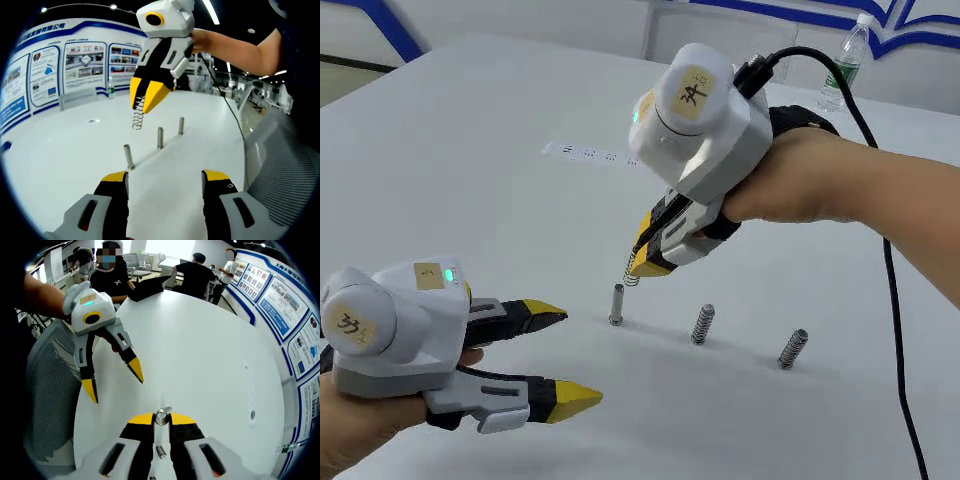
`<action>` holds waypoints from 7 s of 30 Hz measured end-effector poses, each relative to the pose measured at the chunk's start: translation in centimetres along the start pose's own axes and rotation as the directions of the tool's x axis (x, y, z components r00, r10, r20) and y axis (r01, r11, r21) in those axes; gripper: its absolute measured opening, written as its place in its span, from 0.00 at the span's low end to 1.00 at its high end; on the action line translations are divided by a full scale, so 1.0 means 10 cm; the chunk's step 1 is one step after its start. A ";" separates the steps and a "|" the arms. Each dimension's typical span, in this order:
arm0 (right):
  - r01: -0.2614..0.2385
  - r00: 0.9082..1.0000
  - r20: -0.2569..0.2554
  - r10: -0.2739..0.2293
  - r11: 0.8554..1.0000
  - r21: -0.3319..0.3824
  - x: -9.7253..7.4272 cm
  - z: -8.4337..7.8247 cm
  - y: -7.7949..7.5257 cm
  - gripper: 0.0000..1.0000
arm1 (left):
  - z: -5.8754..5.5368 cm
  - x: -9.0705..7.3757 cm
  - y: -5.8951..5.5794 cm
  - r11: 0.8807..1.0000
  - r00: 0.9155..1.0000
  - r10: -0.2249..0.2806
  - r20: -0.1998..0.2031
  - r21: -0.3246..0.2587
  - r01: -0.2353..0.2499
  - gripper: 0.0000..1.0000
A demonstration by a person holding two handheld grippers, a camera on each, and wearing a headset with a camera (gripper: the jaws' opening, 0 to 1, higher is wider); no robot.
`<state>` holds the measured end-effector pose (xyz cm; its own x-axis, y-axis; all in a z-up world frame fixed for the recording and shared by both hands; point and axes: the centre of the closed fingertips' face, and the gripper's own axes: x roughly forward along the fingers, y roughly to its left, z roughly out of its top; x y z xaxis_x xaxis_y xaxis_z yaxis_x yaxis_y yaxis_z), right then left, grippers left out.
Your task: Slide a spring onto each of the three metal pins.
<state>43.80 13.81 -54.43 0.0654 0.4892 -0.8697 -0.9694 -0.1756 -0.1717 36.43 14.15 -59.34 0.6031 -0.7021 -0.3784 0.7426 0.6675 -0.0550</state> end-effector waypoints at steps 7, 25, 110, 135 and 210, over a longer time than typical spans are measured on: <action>-0.002 1.000 -0.023 0.002 1.000 0.006 0.14 -0.03 -0.07 0.12 | -0.02 -0.01 -0.01 1.000 1.000 0.004 -0.004 -0.006 -0.004 0.63; -0.034 0.999 -0.040 0.036 0.998 0.049 0.35 -0.13 -0.08 0.12 | -0.06 -0.04 0.04 1.000 1.000 0.014 -0.020 -0.005 -0.014 0.62; 0.163 0.944 0.219 -0.247 0.925 0.342 -0.28 -1.01 -0.01 0.61 | 0.09 0.06 0.07 1.000 1.000 0.011 -0.007 -0.003 -0.011 0.67; 0.231 0.862 0.288 -0.417 0.829 0.509 -0.74 -1.82 0.50 0.63 | 0.11 0.05 0.09 1.000 1.000 0.022 -0.004 0.000 -0.022 0.71; 0.264 0.757 0.325 -0.567 0.720 0.642 -0.80 -1.97 0.74 0.74 | -0.01 -0.04 0.13 0.997 0.998 0.066 0.011 -0.030 -0.065 0.75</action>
<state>40.79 -8.25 -57.93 0.5221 0.7474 -0.4108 -0.8327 0.5508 -0.0562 37.14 15.35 -59.34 0.6539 -0.6594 -0.3709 0.6925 0.7191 -0.0578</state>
